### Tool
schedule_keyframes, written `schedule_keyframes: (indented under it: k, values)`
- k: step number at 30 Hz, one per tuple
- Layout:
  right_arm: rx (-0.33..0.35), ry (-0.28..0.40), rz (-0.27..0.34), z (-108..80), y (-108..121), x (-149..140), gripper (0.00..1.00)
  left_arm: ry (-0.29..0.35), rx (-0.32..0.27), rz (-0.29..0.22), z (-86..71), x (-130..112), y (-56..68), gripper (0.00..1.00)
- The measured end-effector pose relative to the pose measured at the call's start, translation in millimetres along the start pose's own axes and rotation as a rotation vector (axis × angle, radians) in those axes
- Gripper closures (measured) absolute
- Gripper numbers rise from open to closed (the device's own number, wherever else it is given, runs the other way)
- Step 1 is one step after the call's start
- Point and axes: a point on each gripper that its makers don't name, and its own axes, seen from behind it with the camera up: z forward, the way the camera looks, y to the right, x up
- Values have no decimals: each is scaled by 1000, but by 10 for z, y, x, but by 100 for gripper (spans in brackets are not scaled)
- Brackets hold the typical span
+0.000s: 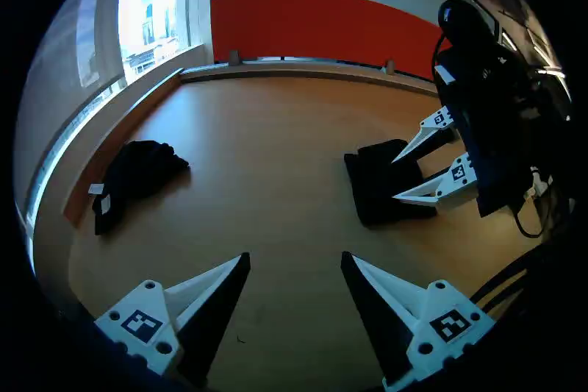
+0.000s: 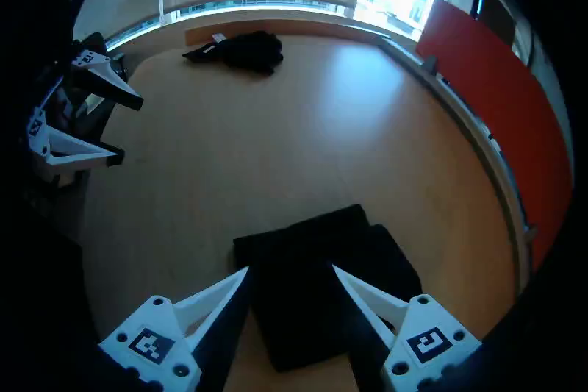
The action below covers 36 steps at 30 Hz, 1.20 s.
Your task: Fold towel
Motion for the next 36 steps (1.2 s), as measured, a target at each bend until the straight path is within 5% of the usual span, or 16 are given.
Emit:
schedule_keyframes:
  k: [8,26,36]
  values:
    - [-20,20,25,-126,45,-12,32,3,3,-5,11,30,-19,8]
    - [-66,-61,139,-313,27,-815,31,6,-3,2,28,61,-6,8]
    - [-62,-103,191,-245,-50,-1069,31,6,-3,5,27,65,7,8]
